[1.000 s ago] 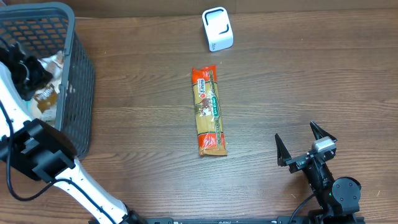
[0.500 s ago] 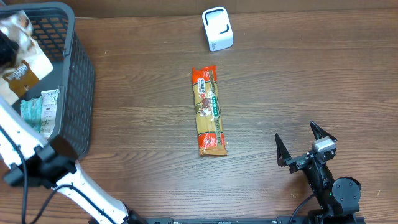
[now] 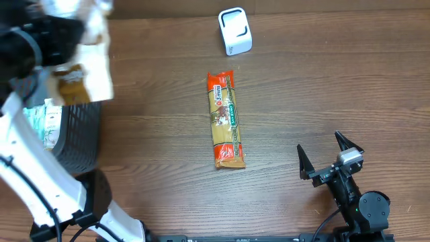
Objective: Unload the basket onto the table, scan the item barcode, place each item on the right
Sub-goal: 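Lift the mushroom bag out and set it on the spaghetti pack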
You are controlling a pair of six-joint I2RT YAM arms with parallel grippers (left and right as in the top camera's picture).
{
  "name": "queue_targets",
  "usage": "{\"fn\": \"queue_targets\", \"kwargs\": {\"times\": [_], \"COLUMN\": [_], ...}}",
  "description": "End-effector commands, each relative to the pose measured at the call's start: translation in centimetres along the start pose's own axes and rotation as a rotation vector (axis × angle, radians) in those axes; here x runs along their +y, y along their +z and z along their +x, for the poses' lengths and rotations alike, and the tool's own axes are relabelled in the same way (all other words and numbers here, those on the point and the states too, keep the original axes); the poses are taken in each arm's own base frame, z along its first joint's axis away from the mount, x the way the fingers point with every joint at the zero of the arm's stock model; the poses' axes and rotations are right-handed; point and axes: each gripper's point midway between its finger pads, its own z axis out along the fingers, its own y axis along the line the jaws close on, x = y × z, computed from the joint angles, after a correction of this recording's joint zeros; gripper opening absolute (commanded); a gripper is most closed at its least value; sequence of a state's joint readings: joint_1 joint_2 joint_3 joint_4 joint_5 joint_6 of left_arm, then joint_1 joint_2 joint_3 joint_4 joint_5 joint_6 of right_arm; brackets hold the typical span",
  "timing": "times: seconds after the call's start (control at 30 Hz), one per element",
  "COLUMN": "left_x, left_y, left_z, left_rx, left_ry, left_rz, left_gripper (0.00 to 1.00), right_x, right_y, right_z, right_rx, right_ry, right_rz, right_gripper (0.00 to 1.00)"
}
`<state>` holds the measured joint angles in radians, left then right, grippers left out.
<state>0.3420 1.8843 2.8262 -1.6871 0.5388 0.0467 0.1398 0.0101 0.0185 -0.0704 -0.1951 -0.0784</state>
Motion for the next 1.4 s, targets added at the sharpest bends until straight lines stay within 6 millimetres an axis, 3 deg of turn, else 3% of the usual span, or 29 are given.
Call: {"fn": "queue_targets", "kwargs": {"times": [0.0,0.27,0.43,0.67,0.8,1.0,1.37], "left_x": [-1.5,-2.6,-3.2,-0.2,-0.5,-3.1,-6.6], "left_y": [4.7,13.1,19.8,27.5,31.1,33.3,33.7], "left_z": [2.6,12.3,18.4,27.4,30.0,33.8,33.9], "left_rx": [0.161,0.564,0.677,0.658,0.546,0.460,0.429], "left_ry": [0.042,0.040,-0.004,-0.122,-0.104,-0.087,0.096], "left_rz": [0.046,0.000,-0.001,-0.244,-0.232,-0.199,-0.141], "left_gripper": [0.04,0.04,0.04,0.05,0.04,0.04,0.04], "right_x": [0.2,0.2,0.2,0.2,0.2,0.2,0.2], "right_y": [0.0,0.0,0.0,0.0,0.0,0.0,0.0], "right_z": [0.2,0.2,0.2,0.2,0.2,0.2,0.2], "right_rx": [-0.003,-0.003,-0.003,-0.003,-0.003,-0.003,-0.003], "right_ry": [0.003,0.003,0.003,0.003,0.003,0.003,0.003], "right_rz": [-0.008,-0.008,-0.008,-0.008,-0.008,-0.008,-0.008], "right_gripper": [1.00,1.00,1.00,1.00,1.00,1.00,1.00]}}
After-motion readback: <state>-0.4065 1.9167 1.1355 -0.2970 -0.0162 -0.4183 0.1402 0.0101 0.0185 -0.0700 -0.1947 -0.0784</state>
